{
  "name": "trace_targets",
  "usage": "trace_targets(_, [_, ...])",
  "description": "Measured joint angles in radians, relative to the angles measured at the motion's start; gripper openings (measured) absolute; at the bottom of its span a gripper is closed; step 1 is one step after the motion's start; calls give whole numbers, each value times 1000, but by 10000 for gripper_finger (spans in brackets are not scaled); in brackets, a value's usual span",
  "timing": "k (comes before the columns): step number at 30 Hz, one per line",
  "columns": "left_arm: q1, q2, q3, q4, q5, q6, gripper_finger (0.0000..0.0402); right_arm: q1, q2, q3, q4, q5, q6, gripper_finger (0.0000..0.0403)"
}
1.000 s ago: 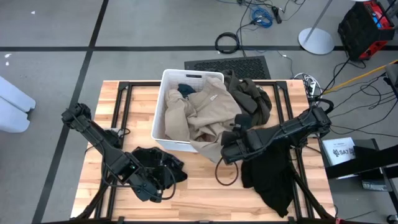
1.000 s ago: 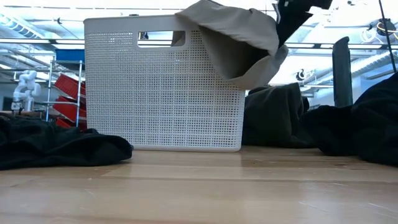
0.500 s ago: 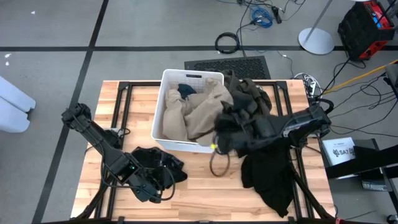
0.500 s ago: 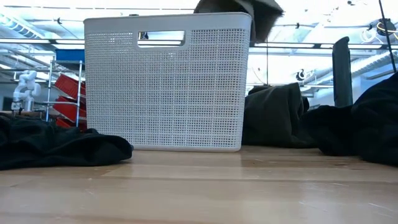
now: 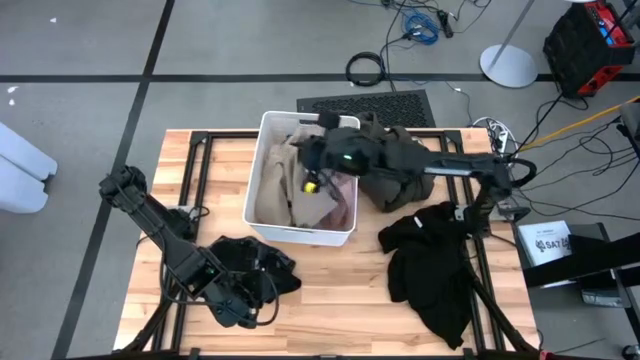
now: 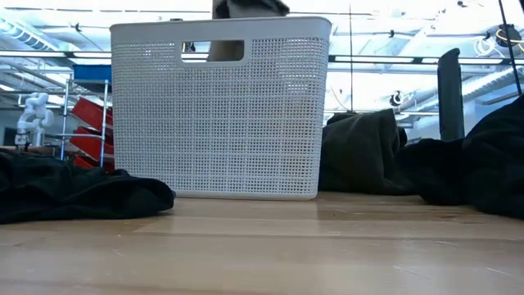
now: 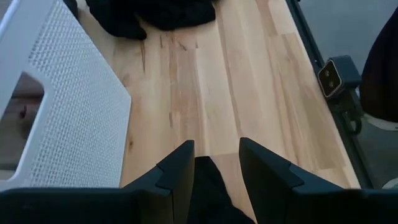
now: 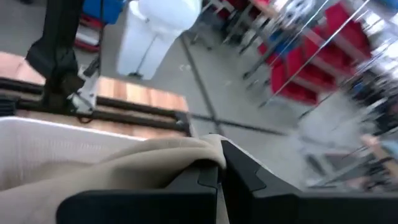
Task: Sort clothes
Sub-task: Put the brown shorts into the white laundry bin
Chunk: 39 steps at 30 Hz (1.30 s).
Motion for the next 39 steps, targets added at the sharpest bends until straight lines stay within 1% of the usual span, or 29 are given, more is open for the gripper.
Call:
trace_targets(4, [-15, 0, 0, -15, 0, 0, 136, -54, 93, -1, -69, -60, 52, 0])
trace_targets(9, [-23, 0, 0, -19, -9, 0, 136, -95, 218, -1, -46, -141, 66, 0])
trace_targets(12, [-21, 0, 0, -21, -22, 1, 136, -113, 290, -1, -42, -163, 67, 0])
trace_targets(16, [-21, 0, 0, -21, -28, 1, 136, -141, 365, -1, -63, -163, 90, 0])
trace_targets(21, [-21, 0, 0, -24, -28, 4, 136, -200, 414, -1, -151, -165, 182, 0])
trace_targets(25, [-21, 0, 0, -44, -30, 5, 136, -243, 422, 0, -239, -168, 310, 0])
trace_targets(29, [-15, 0, 0, -54, -30, 10, 136, -264, 422, 0, -255, -229, 381, 3])
trace_targets(31, [-7, 0, 0, -61, -30, 10, 136, -267, 418, 0, -252, -250, 384, 11])
trace_targets(34, [6, 0, 0, -76, -30, 9, 136, -264, 414, 0, -233, -263, 393, 35])
trace_targets(37, [13, 0, 0, -76, -30, 8, 136, -263, 411, 0, -220, -268, 427, 69])
trace_targets(39, [13, 0, 0, -76, -30, 8, 136, -263, 411, 19, -241, -271, 436, 95])
